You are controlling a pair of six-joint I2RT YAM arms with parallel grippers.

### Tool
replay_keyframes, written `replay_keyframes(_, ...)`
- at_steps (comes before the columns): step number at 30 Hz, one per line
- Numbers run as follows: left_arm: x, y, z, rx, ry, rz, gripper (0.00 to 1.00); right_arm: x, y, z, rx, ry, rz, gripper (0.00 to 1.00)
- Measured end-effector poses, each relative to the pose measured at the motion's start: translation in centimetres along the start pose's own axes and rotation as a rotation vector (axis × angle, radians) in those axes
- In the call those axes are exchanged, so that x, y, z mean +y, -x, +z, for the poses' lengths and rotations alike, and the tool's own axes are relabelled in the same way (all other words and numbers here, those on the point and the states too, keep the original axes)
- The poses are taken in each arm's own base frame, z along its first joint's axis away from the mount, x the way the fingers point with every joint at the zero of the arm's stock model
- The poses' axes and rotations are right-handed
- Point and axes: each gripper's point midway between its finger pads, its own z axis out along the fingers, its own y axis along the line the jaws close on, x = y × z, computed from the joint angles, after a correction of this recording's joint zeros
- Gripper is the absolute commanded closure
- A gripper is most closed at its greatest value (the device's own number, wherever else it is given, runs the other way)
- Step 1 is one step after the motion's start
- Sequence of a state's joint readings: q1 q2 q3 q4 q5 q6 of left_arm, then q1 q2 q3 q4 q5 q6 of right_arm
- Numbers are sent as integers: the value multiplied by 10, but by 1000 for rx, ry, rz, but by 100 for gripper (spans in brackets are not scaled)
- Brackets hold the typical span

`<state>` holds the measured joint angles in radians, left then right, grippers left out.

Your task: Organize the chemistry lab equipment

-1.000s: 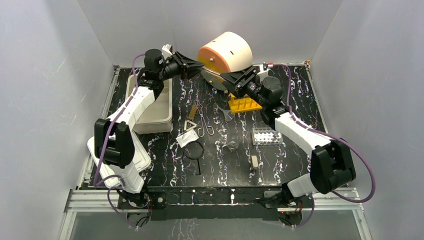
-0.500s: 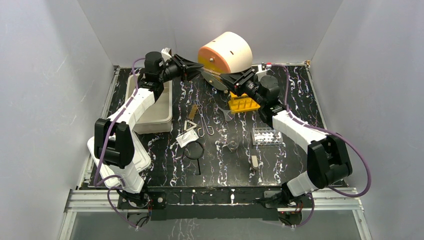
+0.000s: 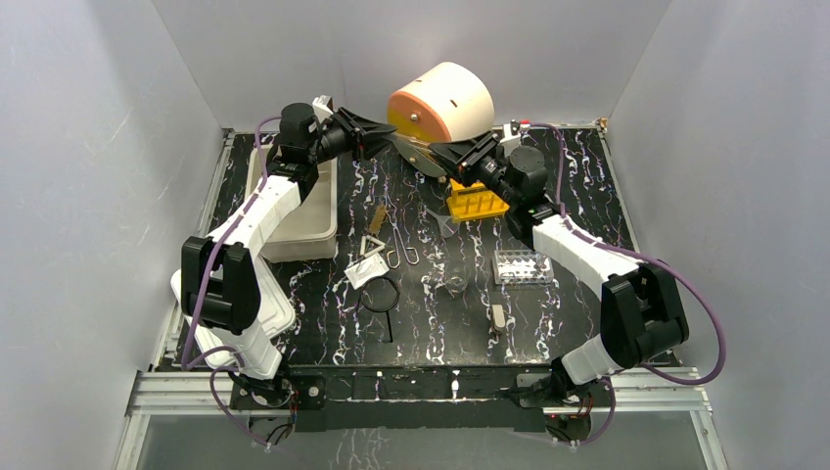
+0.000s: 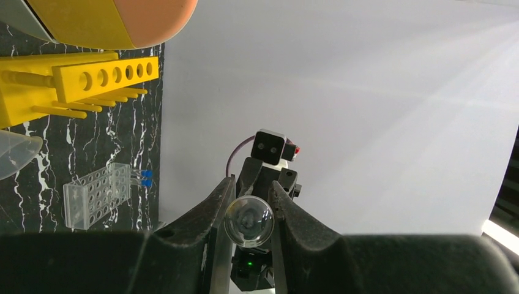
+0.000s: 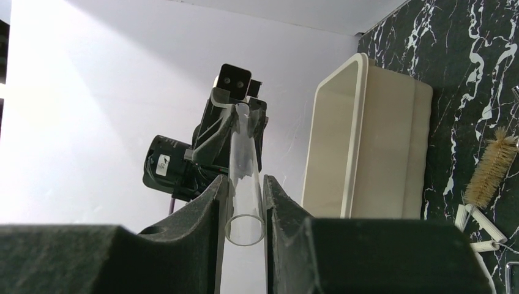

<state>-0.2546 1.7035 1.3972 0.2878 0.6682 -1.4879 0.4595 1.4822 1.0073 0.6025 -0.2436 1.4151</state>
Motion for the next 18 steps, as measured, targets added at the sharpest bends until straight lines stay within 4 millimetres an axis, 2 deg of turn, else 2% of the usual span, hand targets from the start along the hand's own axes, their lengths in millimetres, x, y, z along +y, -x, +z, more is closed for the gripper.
replay_keyframes(6,4,0,0,2,9,25,39,2,1,1,11,-10,-25,77)
replay_keyframes(8,6,-1,0,3,15,45,23,-4,2,-1,18,-36,-42,77)
replay_keyframes(11,11,-2,-2,6,40,75,5,-18,9,-7,21,-94,-70,77)
replay_keyframes(14,18,-5,-7,9,81,124,2,-32,23,-22,24,-187,-120,76)
replay_keyframes(18,22,-8,-19,6,148,213,2,-32,45,-47,17,-280,-208,76)
